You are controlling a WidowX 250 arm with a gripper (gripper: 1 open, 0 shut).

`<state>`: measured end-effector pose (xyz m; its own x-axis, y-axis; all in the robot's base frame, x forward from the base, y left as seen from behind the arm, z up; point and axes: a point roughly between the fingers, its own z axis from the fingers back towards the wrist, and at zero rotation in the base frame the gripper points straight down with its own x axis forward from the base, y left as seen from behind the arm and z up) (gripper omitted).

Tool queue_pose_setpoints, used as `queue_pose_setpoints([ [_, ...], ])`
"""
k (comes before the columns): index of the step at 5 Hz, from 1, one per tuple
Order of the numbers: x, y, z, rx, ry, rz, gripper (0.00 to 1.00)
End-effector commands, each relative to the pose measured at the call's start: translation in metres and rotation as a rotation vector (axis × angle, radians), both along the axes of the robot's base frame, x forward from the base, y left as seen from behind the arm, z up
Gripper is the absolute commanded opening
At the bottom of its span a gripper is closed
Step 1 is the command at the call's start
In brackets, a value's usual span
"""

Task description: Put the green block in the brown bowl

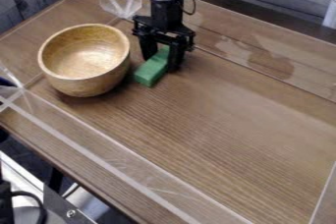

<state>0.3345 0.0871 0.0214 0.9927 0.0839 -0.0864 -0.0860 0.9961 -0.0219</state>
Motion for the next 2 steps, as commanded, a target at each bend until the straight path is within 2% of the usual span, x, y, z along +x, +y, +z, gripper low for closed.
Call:
queue_pose_setpoints([
  [1, 0.0120, -0.0017, 0.0157, 0.033, -0.032, 0.004, 0.00],
  [2, 0.0128, 0.0017, 0.0254, 0.039, -0.032, 0.000, 0.00],
])
